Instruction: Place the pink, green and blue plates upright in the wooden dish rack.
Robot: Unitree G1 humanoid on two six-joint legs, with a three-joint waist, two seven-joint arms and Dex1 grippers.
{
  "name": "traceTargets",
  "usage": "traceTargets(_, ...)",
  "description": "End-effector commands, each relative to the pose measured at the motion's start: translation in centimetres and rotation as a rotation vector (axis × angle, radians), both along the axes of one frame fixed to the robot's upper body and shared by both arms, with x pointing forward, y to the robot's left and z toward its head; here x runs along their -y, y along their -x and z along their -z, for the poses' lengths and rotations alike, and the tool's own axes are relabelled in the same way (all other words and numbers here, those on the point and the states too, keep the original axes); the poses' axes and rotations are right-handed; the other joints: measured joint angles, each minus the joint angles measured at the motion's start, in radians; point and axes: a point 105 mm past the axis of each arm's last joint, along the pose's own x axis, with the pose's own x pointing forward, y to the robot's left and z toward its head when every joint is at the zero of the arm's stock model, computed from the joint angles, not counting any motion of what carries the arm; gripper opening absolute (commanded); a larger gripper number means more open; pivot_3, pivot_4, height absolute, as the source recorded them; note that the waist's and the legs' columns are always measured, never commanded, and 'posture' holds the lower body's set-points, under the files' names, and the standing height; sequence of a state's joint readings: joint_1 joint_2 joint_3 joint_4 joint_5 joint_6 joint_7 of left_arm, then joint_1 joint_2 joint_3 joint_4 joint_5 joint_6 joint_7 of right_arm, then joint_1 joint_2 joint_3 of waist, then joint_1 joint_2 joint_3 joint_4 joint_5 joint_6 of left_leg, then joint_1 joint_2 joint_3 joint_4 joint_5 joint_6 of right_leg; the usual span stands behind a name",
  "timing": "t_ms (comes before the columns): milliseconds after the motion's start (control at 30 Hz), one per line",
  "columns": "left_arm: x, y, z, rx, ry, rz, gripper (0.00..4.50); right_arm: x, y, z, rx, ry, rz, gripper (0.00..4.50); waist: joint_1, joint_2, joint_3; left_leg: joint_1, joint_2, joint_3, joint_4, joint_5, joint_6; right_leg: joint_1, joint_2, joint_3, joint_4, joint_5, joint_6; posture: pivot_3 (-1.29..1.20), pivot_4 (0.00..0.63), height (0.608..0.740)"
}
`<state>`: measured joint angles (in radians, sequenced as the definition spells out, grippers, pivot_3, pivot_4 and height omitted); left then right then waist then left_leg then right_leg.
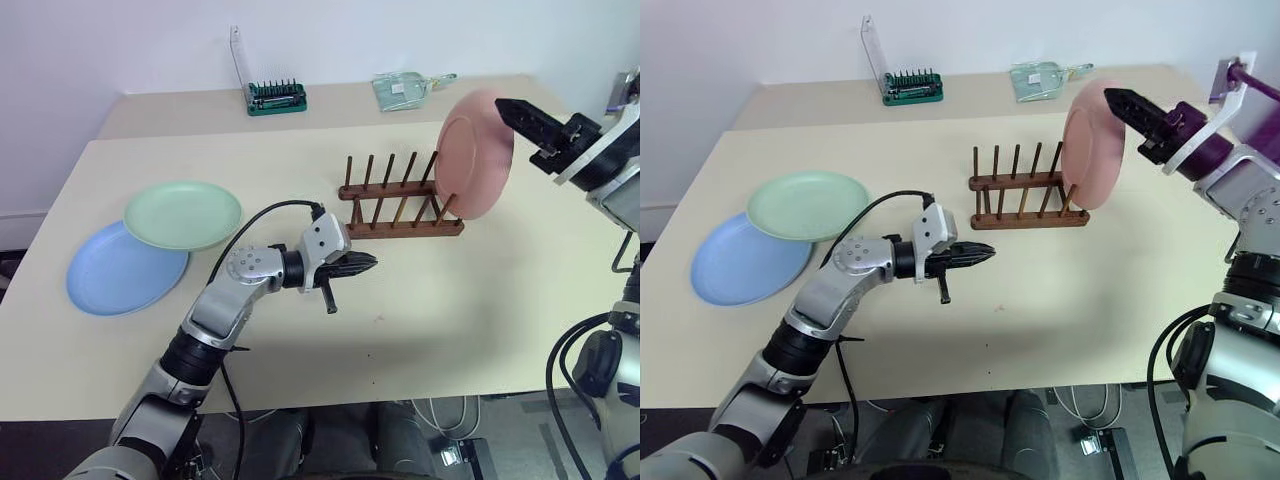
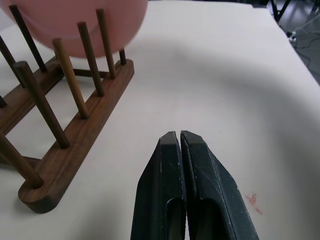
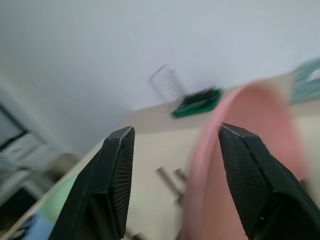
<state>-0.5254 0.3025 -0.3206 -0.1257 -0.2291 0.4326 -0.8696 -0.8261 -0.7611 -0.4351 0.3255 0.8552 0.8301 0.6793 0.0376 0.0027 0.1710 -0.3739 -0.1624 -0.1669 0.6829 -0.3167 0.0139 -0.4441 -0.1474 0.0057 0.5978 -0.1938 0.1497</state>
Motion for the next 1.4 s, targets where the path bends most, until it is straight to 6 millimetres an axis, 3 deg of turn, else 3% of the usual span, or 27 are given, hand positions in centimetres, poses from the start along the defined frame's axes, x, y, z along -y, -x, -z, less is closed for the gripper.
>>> traceTargets(33, -0.1, 0.1, -1.9, 0.051, 0.037, -0.005, 0.05, 1.2, 0.9, -3.1, 0.177, 0.168, 0.131, 2.37, 0.0, 0.0, 0.0, 0.0, 0.0, 0.0, 0.0, 0.0, 0.0, 0.0, 0.0, 0.0, 0.0, 0.0, 0.0, 0.0, 0.15, 0.735)
traceTargets(233, -1.1, -0.5, -3.0, 0.056, 0.072, -0.055, 0.05, 2.0, 2.7, -5.4, 0.303, 0.323, 0.222, 2.37, 0.0, 0.0, 0.0, 0.0, 0.0, 0.0, 0.0, 0.0, 0.0, 0.0, 0.0, 0.0, 0.0, 0.0, 0.0, 0.0, 0.15, 0.735)
traceTargets(300, -2.5, -1.7, -4.6, 0.038, 0.173, -0.157, 0.05, -0.5, 4.8, -6.6, 0.394, 0.445, 0.131, 2.37, 0.001, 0.001, 0.001, 0.0, 0.0, 0.0, 0.0, 0.0, 0.0, 0.0, 0.0, 0.0, 0.0, 0.0, 0.0, 0.0, 0.15, 0.735)
traceTargets(400, -6.5, -4.0, -8.2, 0.031, 0.373, -0.423, 0.9, -6.1, 7.8, -5.7, 0.467, 0.613, -0.087, 2.43, -0.004, 0.003, 0.001, 0.0, 0.001, 0.001, 0.0, 0.0, 0.0, -0.001, 0.002, 0.001, 0.0, 0.0, 0.0, 0.0, 0.15, 0.735)
traceTargets(467, -11.5, -5.8, -11.2, 0.086, 0.495, -0.735, 1.89, -9.2, 8.5, -3.6, 0.45, 0.659, -0.209, 2.43, -0.008, 0.002, 0.001, 0.0, 0.004, 0.001, 0.0, 0.0, -0.001, -0.001, 0.005, 0.002, 0.0, 0.0, 0.0, 0.0, 0.15, 0.735)
traceTargets(567, -18.7, -7.0, -12.9, 0.167, 0.537, -1.221, 3.41, -11.3, 8.1, 0.1, 0.377, 0.738, -0.288, 2.43, -0.005, -0.004, 0.0, 0.001, 0.006, 0.001, 0.0, 0.001, -0.004, 0.0, 0.008, 0.003, 0.0, 0.002, -0.001, 0.0, 0.15, 0.735)
traceTargets(633, -21.1, -6.8, -12.8, 0.138, 0.547, -1.395, 3.47, -12.1, 8.0, 1.6, 0.337, 0.746, -0.334, 2.67, 0.002, -0.004, -0.001, 0.001, 0.006, 0.003, 0.0, 0.001, -0.004, 0.0, 0.009, 0.005, -0.001, 0.003, 0.0, 0.0, 0.15, 0.735)
traceTargets(733, -25.1, -5.0, -11.1, 0.117, 0.448, -1.702, 3.5, -13.7, 8.3, 4.3, 0.283, 0.747, -0.44, 3.65, 0.007, -0.006, 0.001, 0.001, 0.005, 0.003, 0.001, 0.001, -0.003, -0.001, 0.009, 0.007, -0.001, 0.003, 0.0, 0.0, 0.15, 0.735)
traceTargets(800, -25.7, -3.9, -10.0, 0.068, 0.416, -1.773, 3.5, -14.5, 8.3, 5.6, 0.258, 0.75, -0.478, 4.44, 0.005, -0.009, 0.0, 0.001, 0.005, 0.002, 0.001, 0.001, -0.004, -0.001, 0.009, 0.006, -0.001, 0.003, 0.0, 0.0, 0.15, 0.735)
traceTargets(900, -25.1, -3.8, -7.5, -0.078, 0.342, -1.767, 3.5, -15.1, 8.5, 6.6, 0.261, 0.767, -0.506, 4.44, 0.008, -0.011, 0.001, 0.0, 0.005, 0.002, 0.001, 0.001, -0.003, -0.001, 0.009, 0.006, -0.001, 0.003, 0.0, 0.0, 0.15, 0.735)
traceTargets(1033, -26.1, -3.3, -4.9, -0.283, 0.384, -1.866, 3.5, -15.6, 8.7, 7.1, 0.263, 0.753, -0.527, 4.44, 0.004, -0.011, 0.001, 0.001, 0.006, 0.002, 0.001, 0.001, -0.004, 0.0, 0.01, 0.006, 0.0, 0.004, 0.0, 0.0, 0.15, 0.735)
traceTargets(1267, -27.9, -2.2, -2.4, -0.444, 0.391, -2.035, 3.5, -15.1, 8.5, 8.4, 0.235, 0.782, -0.488, 4.44, 0.004, -0.012, 0.001, 0.001, 0.009, 0.003, 0.001, 0.0, -0.006, -0.001, 0.013, 0.006, -0.001, 0.004, -0.001, 0.0, 0.15, 0.735)
traceTargets(1400, -27.1, -3.2, -2.3, -0.446, 0.361, -1.959, 3.5, -15.0, 8.7, 8.7, 0.229, 0.781, -0.472, 4.44, 0.005, -0.012, 0.001, 0.001, 0.009, 0.003, 0.001, 0.0, -0.006, -0.001, 0.013, 0.006, -0.001, 0.004, -0.001, 0.0, 0.15, 0.735)
